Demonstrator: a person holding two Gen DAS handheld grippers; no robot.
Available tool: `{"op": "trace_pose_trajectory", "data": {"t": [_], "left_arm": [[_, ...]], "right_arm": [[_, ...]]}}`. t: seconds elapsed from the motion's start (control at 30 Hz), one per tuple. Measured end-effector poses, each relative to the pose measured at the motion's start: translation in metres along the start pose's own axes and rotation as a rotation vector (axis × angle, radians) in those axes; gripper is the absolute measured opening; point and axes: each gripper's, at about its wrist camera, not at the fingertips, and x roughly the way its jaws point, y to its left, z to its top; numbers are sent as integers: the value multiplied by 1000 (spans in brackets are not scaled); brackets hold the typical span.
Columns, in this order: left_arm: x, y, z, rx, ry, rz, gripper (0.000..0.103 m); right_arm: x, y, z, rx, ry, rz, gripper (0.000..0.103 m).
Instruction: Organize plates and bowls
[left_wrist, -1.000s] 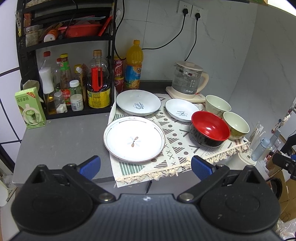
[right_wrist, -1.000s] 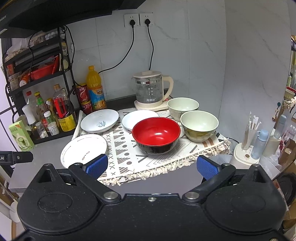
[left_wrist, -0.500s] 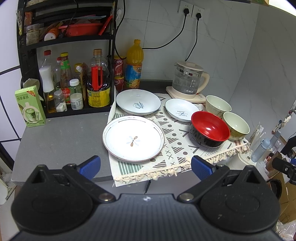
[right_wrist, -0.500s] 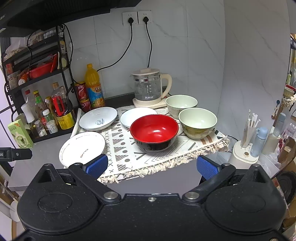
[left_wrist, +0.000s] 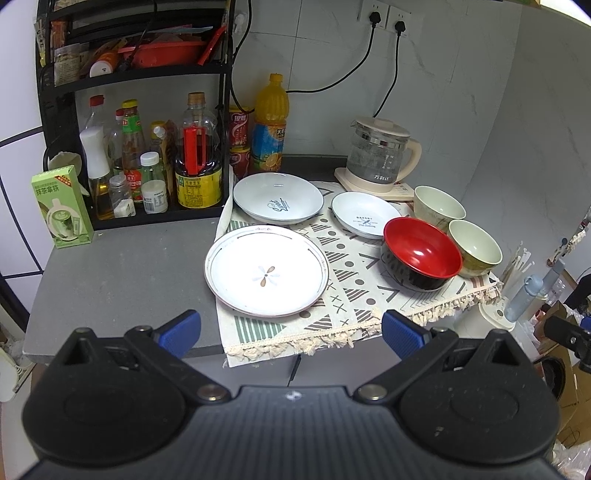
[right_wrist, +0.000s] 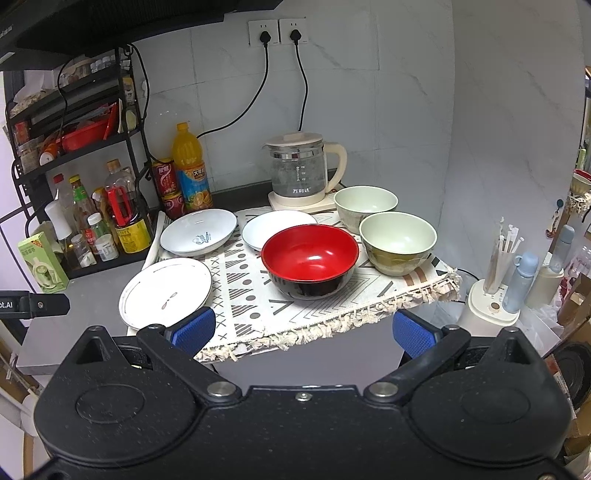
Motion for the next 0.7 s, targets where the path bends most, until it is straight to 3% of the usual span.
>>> {"op": "trace_pose_trajectory", "data": {"t": [0.7], "left_arm": [[3, -17, -3, -51, 40, 40, 103]], "right_arm": [[4, -9, 9, -73, 5, 96, 103]]}}
